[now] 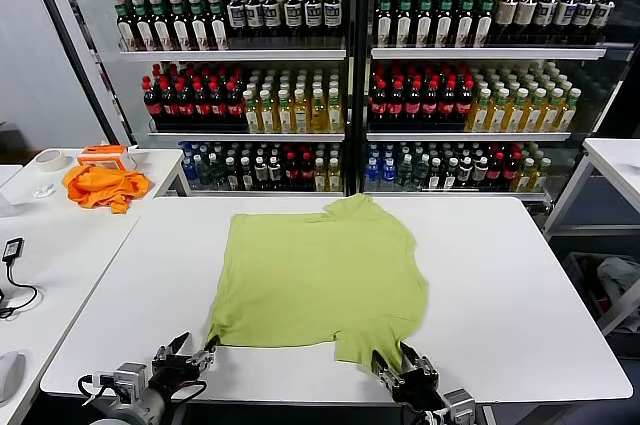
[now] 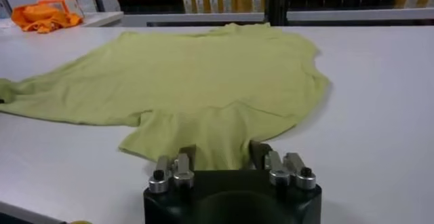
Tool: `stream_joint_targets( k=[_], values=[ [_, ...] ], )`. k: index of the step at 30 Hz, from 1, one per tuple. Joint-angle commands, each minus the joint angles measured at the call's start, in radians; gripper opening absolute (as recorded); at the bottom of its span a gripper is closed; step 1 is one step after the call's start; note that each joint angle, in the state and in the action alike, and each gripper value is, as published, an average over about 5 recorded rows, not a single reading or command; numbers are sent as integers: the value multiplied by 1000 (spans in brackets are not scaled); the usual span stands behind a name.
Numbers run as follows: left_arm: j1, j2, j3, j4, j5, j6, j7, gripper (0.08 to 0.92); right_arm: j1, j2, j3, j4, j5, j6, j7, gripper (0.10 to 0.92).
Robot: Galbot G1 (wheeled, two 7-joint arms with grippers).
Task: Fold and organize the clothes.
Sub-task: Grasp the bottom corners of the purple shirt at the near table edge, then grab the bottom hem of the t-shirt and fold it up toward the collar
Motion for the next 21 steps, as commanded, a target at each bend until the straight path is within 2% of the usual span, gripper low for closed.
stream_joint_targets(
  k=[1,8,11,16,21],
  values=[
    [4,-2,4,6,4,-2,22,517,8,4,-10,-10,23,-13,2,369],
    [-2,-7,15,18,17,-12,41,317,12,5,5,-6,32,-13,1,164],
    [-4,-6,13,17,18,-22,48,231,18,6,16,0,44,-12,-6,111],
    [-10,8,-19,-23,4,-52,67,103,42,-13,49,51,100,-12,-27,106],
    [-29,30,-23,-41,-14,-71,85,82,130,-43,65,59,138,-28,-34,106]
  ],
)
